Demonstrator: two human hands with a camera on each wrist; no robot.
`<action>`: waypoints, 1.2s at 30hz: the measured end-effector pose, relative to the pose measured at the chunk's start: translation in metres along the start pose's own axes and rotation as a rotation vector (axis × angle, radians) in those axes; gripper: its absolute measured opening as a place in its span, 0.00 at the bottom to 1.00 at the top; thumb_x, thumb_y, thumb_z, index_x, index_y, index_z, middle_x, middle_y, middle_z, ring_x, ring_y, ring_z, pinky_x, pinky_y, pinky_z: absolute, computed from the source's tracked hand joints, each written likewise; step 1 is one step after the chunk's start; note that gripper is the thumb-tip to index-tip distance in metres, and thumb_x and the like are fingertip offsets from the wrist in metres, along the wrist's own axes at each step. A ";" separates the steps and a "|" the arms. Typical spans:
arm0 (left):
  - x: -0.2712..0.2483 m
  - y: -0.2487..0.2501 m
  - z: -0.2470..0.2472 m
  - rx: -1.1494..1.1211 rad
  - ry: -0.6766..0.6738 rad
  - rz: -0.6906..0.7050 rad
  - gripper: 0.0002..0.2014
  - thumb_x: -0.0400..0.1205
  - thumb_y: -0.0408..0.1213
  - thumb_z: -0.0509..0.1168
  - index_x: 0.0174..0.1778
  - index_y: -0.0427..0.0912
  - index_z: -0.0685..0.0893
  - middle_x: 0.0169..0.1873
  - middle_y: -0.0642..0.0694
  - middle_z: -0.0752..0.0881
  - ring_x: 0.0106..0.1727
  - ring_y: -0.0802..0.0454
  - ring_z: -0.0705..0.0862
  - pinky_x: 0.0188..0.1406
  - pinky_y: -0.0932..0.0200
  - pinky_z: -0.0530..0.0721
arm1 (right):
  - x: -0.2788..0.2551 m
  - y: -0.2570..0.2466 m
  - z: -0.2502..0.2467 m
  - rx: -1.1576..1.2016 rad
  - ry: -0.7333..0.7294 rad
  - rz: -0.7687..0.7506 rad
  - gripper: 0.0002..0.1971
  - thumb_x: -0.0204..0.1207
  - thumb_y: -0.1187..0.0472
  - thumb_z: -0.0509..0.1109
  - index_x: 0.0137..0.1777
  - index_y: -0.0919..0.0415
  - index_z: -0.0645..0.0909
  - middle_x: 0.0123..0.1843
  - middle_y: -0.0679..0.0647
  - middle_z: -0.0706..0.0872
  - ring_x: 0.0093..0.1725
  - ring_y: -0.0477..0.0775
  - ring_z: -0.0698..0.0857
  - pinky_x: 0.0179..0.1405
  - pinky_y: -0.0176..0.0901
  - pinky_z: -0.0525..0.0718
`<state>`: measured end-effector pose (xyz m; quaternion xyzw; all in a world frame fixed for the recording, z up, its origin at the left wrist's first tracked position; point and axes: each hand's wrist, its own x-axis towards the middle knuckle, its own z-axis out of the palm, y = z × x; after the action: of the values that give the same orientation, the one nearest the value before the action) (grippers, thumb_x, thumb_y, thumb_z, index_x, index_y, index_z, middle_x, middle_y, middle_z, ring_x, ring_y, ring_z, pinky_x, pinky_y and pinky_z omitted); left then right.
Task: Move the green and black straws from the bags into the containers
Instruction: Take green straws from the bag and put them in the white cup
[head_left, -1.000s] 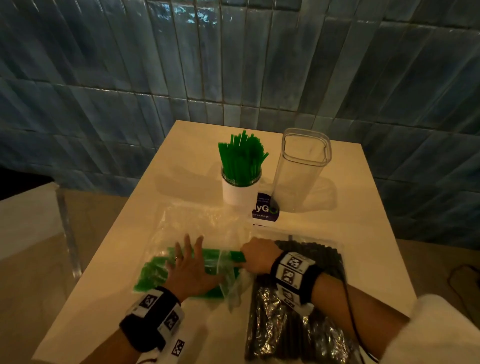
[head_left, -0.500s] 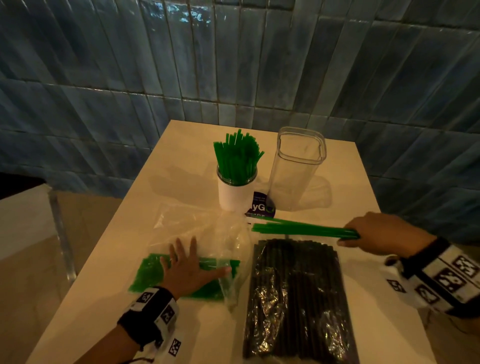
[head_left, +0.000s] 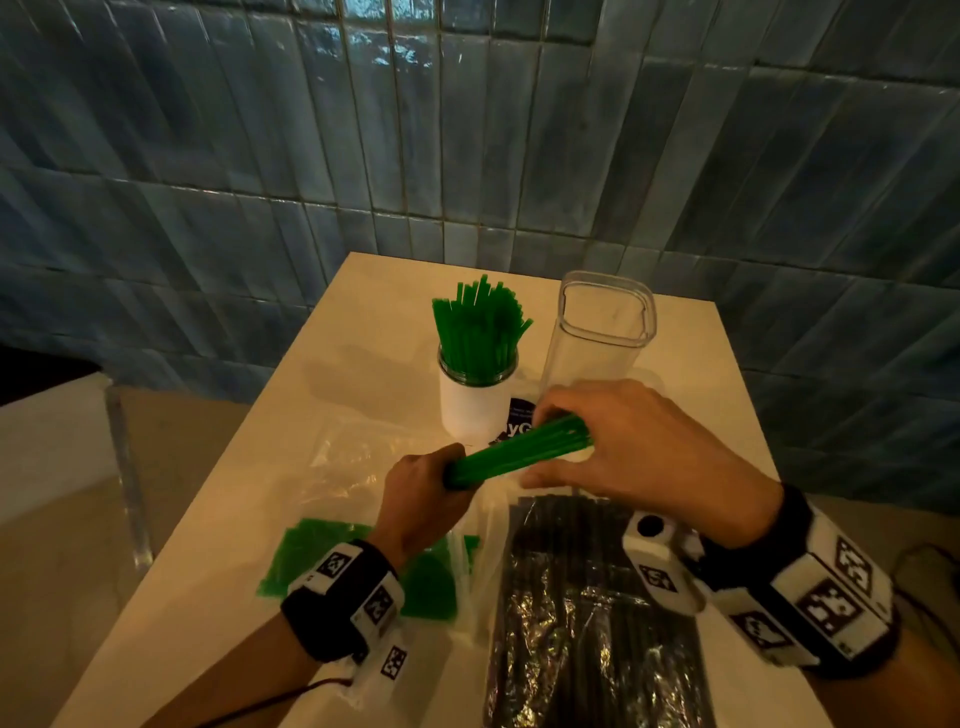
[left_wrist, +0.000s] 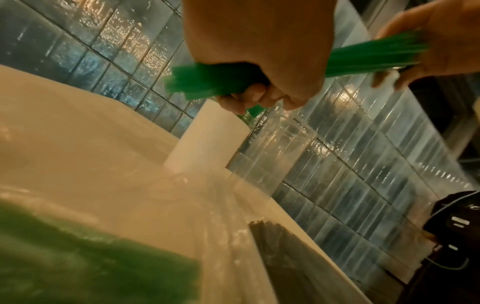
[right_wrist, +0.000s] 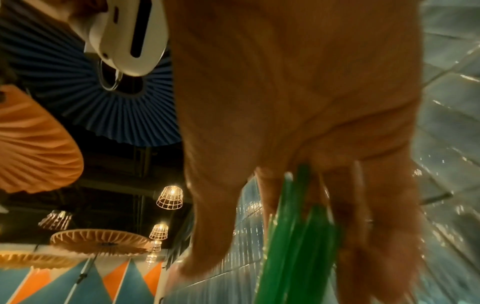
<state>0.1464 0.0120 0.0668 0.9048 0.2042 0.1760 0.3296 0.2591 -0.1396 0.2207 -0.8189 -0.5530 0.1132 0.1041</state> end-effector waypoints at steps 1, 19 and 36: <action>0.000 0.004 0.001 -0.076 0.018 0.019 0.09 0.77 0.45 0.66 0.33 0.47 0.80 0.20 0.54 0.77 0.21 0.55 0.75 0.25 0.68 0.68 | 0.005 -0.005 0.004 0.071 0.052 -0.041 0.21 0.67 0.34 0.69 0.52 0.48 0.80 0.47 0.42 0.82 0.47 0.43 0.79 0.48 0.43 0.82; 0.033 0.025 0.002 -0.272 -0.125 -0.146 0.10 0.78 0.41 0.67 0.29 0.48 0.81 0.31 0.44 0.87 0.28 0.59 0.76 0.28 0.67 0.70 | 0.049 -0.043 0.044 1.146 1.079 -0.338 0.04 0.80 0.42 0.61 0.47 0.35 0.76 0.27 0.34 0.76 0.21 0.36 0.72 0.20 0.34 0.71; 0.078 -0.021 0.015 -0.220 0.288 -0.307 0.58 0.53 0.53 0.84 0.73 0.34 0.59 0.63 0.45 0.64 0.65 0.41 0.71 0.62 0.49 0.75 | 0.122 -0.002 0.013 1.330 0.787 0.010 0.14 0.78 0.53 0.61 0.33 0.57 0.75 0.21 0.43 0.77 0.23 0.41 0.75 0.34 0.39 0.82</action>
<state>0.2143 0.0570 0.0565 0.7872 0.3639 0.2721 0.4169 0.2977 -0.0250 0.2004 -0.5665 -0.2874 0.1225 0.7626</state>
